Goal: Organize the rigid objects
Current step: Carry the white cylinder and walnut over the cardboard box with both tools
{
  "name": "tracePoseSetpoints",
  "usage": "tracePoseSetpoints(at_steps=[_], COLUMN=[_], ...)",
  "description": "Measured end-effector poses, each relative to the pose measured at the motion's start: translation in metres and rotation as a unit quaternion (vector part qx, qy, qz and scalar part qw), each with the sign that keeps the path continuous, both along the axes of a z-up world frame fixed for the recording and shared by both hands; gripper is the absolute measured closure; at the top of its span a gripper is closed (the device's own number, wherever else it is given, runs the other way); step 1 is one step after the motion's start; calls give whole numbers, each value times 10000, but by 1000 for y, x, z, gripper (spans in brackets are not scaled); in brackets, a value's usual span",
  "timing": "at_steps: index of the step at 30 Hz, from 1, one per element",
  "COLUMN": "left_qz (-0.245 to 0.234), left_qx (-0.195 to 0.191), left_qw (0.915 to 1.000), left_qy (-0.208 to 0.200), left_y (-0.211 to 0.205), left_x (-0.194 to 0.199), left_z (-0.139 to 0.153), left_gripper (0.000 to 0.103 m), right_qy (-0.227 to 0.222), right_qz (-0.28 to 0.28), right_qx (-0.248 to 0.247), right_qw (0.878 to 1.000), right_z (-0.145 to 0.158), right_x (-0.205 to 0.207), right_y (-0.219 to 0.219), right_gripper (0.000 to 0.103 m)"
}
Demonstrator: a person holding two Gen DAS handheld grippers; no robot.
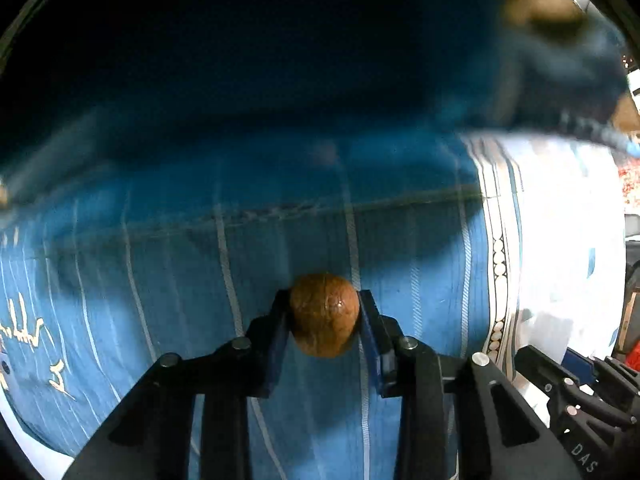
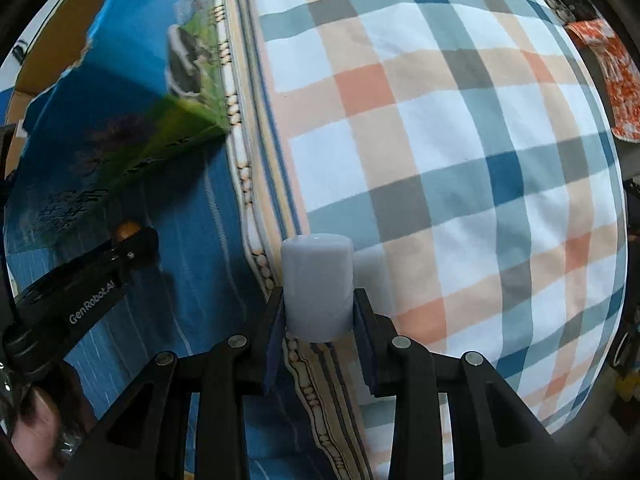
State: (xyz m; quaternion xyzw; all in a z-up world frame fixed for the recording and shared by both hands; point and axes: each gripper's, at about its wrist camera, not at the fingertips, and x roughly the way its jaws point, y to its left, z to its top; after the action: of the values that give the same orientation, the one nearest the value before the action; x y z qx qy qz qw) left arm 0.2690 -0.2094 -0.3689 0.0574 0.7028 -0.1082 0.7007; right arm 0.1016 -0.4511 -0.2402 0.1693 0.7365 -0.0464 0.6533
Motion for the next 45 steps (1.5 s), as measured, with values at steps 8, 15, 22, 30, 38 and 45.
tracePoseSetpoints(at_steps=[8,15,22,30,38,45], left_qz=[135,236,320,412,498,534], left_qx=[34,-110,-157,-188,-366,-728], left_qw=[9998,9986,9972,9971,9946,9869], left_qy=[-167,-455,-659,-618,-834,-1334], left_y=[29,52,88,100,109,116], left_x=[-20,-48,-70,-84,-88,-59], left_z=[22,71,107,102,128,194], left_gripper=[73,73,73,73,73,73], right_qy=[-184,-397,-371,-232,-562,-1185], right_qz=[402,822,1134,1320,1417,1513], right_qx=[-116,-221,-188,-78,10,220], right_qw=[9990,9956,9927,9909,9883,9811], right_z=[17,39,46,38,71,148], right_x=[14,3,-33,-29,-17,18], right_y=[30,67,101,115,122,112], right_gripper=[68,68,68,69,69,69])
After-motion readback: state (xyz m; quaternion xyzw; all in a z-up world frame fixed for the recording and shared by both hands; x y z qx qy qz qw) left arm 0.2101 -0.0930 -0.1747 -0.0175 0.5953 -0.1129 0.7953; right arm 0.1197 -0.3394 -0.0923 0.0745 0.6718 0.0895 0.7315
